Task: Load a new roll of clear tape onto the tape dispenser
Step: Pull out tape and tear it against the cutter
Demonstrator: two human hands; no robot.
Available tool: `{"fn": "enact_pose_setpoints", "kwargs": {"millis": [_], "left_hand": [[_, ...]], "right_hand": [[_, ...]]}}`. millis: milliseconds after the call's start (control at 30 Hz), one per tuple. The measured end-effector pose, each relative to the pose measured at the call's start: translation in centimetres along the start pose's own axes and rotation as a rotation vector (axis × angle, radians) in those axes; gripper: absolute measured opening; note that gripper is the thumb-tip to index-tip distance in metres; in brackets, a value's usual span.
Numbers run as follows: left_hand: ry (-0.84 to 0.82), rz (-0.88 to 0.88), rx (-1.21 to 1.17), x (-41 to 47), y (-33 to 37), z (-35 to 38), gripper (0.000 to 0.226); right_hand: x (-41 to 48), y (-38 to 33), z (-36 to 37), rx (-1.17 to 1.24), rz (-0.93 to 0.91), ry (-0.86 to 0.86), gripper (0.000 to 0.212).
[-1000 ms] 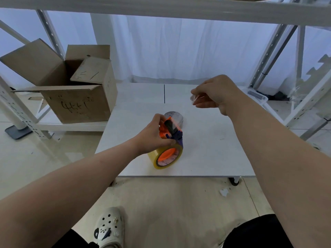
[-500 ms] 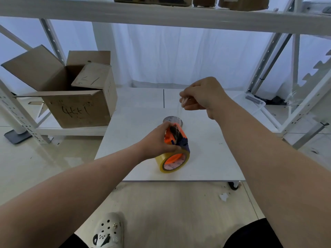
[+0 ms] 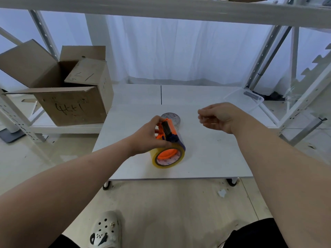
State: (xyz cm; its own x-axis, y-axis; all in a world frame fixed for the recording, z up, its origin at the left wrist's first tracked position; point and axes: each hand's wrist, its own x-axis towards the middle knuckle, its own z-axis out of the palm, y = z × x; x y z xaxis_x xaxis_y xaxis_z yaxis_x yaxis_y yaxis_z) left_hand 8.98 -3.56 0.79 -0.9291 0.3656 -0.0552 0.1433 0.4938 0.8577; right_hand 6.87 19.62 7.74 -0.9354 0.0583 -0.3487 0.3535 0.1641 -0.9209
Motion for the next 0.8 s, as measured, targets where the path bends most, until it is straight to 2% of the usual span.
{"fn": "enact_pose_setpoints", "kwargs": {"millis": [167, 333, 567, 800], "left_hand": [[-0.039, 0.037, 0.078, 0.1, -0.2, -0.6, 0.074], [-0.090, 0.065, 0.209, 0.2, -0.6, -2.5, 0.089], [-0.161, 0.027, 0.432, -0.6, -2.1, -5.8, 0.067], [-0.197, -0.012, 0.425, -1.2, -2.7, -7.2, 0.059]], "right_hand": [[1.1, 2.4, 1.0, 0.012, 0.118, -0.017, 0.010], [1.6, 4.5, 4.2, 0.127, 0.208, -0.059, 0.009], [2.3, 6.0, 9.2, 0.149, 0.178, -0.083, 0.008], [3.3, 5.4, 10.7, 0.034, 0.160, -0.093, 0.019]]}}
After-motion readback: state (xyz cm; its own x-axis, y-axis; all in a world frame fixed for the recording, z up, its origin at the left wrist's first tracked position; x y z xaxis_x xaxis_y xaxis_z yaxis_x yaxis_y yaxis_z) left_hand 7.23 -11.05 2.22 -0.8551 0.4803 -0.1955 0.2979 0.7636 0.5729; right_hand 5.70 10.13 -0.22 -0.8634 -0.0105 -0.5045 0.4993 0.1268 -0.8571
